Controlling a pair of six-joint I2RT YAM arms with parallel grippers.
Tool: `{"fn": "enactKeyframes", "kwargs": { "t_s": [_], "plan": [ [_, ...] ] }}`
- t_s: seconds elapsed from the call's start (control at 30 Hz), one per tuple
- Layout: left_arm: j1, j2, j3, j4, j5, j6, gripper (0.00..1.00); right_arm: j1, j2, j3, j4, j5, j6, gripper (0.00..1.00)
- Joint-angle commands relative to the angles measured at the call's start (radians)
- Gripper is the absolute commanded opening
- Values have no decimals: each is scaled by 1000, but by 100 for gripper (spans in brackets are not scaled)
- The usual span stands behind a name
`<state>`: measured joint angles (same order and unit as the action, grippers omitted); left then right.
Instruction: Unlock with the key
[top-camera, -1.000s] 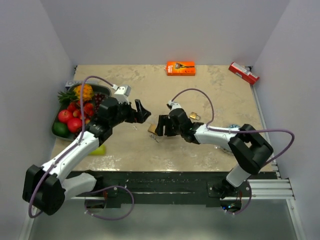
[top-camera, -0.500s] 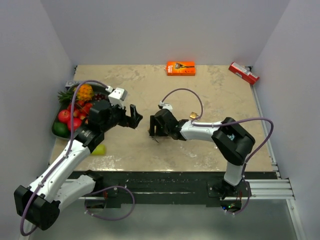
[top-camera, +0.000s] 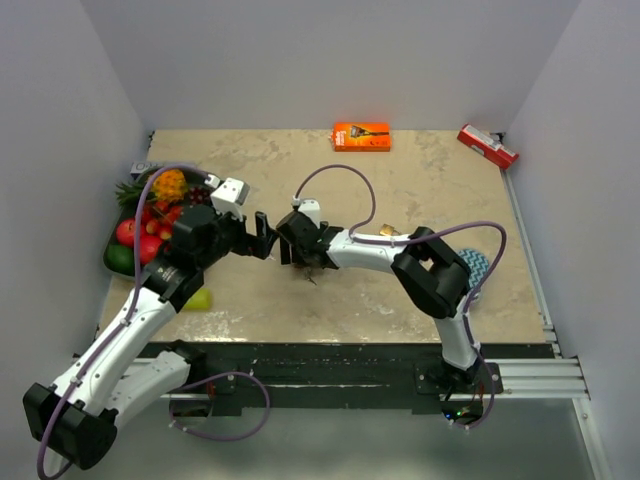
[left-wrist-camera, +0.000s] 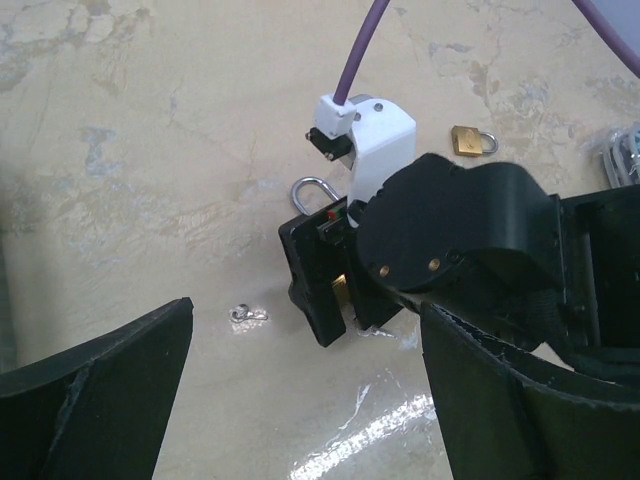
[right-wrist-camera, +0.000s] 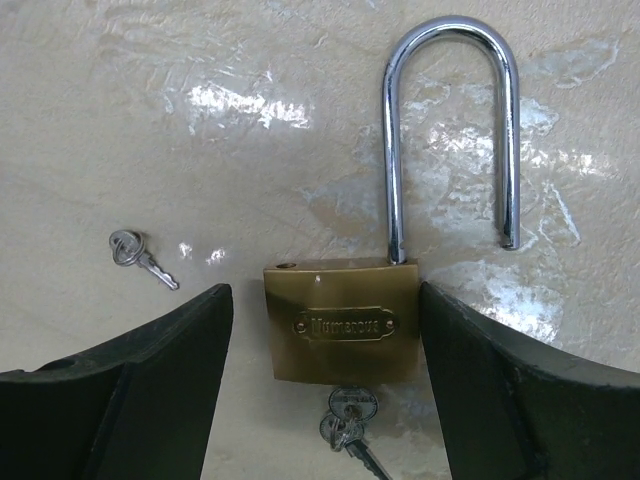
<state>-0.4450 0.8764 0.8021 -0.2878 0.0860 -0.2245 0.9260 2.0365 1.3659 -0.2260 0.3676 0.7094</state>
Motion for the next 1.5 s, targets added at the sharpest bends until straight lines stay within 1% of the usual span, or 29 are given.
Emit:
{"fn": "enactKeyframes", "kwargs": {
  "t_s": [0.0,0.13,0.2,0.33,0.43,0.47,0.53,0.57,0.67,0.8,0.97,1.03,1.07,1.13,1.17,1.23,1.27,1.33,1.4,1.43,1.47],
  "plan": [
    [8,-24,-9,-5,-54,13,99,53,48,88,-148,125,-14,77],
    [18,-36,-11,-13,-83,2,99,69,68,101,-191,162,-14,77],
    [29,-42,-15,-10,-83,-4,99,68,59,76,-179,160,-14,77],
    [86,-42,-20,-4,-66,-16,99,68,39,42,-151,148,-22,73],
    [106,-48,-23,-2,-60,-19,99,66,50,47,-147,143,-34,58],
    [109,-50,-23,-2,-60,-18,99,66,59,53,-139,142,-39,51],
    [111,-57,-26,-2,-71,-15,99,60,68,59,-139,134,-47,44],
    [111,-62,-27,-2,-75,-15,99,50,76,65,-136,130,-50,39],
    [111,-65,-30,-4,-83,-13,99,14,83,88,-113,93,-80,32],
    [111,-60,-30,-5,-83,-12,99,-36,131,177,-111,56,-116,29],
    [111,-54,-30,-7,-83,-10,99,-102,217,341,-121,10,-145,29],
    [111,-51,-30,-8,-84,-9,99,-114,264,392,-133,11,-152,29],
    [112,-51,-30,-10,-106,-9,99,-118,283,448,-141,14,-159,29],
    [112,-48,-30,-11,-107,-9,99,-127,342,507,-165,13,-159,29],
    [112,-47,-30,-10,-109,-9,99,-130,359,565,-173,8,-154,29],
    [114,-45,-30,-10,-109,-10,99,-139,401,619,-196,4,-142,31],
    [114,-40,-30,-10,-108,-9,99,-142,433,669,-202,1,-128,33],
    [115,-37,-32,-10,-107,-9,99,-147,461,708,-208,-9,-119,35],
    [115,-36,-32,-10,-106,-9,99,-148,485,748,-210,-16,-100,41],
    [117,-33,-34,-10,-106,-9,99,-150,488,754,-205,-19,-96,44],
    [117,-33,-34,-10,-107,-9,99,-150,488,759,-200,-22,-91,52]
  ]
}}
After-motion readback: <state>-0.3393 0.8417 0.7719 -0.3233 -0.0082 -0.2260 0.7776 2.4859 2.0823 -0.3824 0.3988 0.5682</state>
